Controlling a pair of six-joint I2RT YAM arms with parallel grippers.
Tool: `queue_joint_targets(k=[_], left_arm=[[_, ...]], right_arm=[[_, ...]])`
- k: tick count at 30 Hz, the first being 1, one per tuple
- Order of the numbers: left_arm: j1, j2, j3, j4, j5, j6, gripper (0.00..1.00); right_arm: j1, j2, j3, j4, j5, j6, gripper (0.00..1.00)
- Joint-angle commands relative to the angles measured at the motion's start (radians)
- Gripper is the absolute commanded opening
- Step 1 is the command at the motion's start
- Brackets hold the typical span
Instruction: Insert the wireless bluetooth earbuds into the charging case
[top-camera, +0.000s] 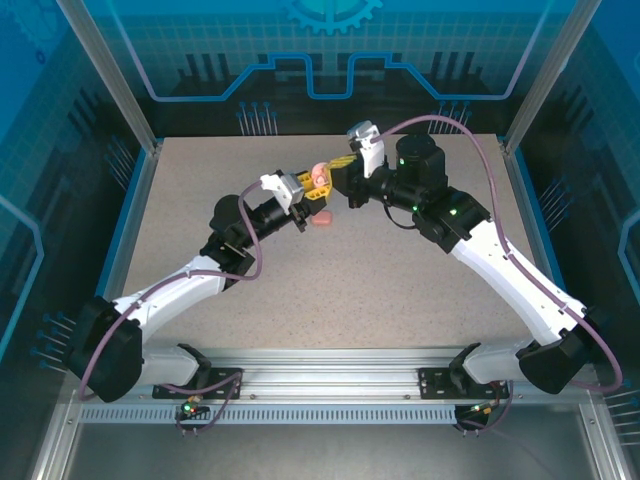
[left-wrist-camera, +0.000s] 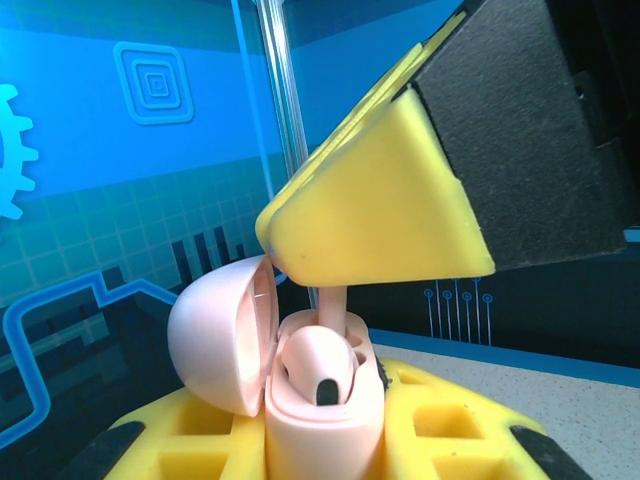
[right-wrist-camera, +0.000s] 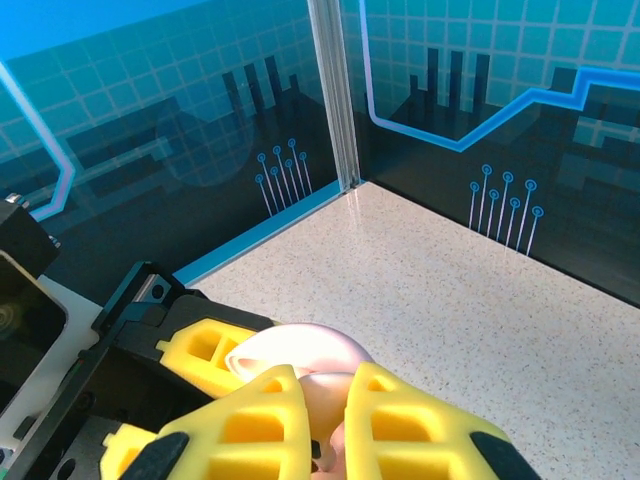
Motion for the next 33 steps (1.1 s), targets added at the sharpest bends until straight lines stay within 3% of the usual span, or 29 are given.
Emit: queue_joint_targets(k=[1, 16, 23, 33], left_arm=[[-0.007, 0.005, 0.037, 0.036, 0.017, 0.004, 0.00], [-0.007, 0.009, 0.042, 0.034, 0.017, 0.003, 0.00], [-0.007, 0.012, 0.031, 0.031, 0.017, 0.004, 0.00], [-0.008, 0.013, 0.021, 0.031, 0.016, 0.004, 0.00]], right_arm=[[0.022, 0.013, 0.013, -0.046, -0.025, -0.021, 0.09], [0.021, 0.014, 0.015, -0.066, 0.037, 0.000, 0.13], [0.009, 0.017, 0.062, -0.079, 0.087, 0.080, 0.41], [-0.030, -0.050, 0.121, -0.072, 0.090, 0.186, 0.54]])
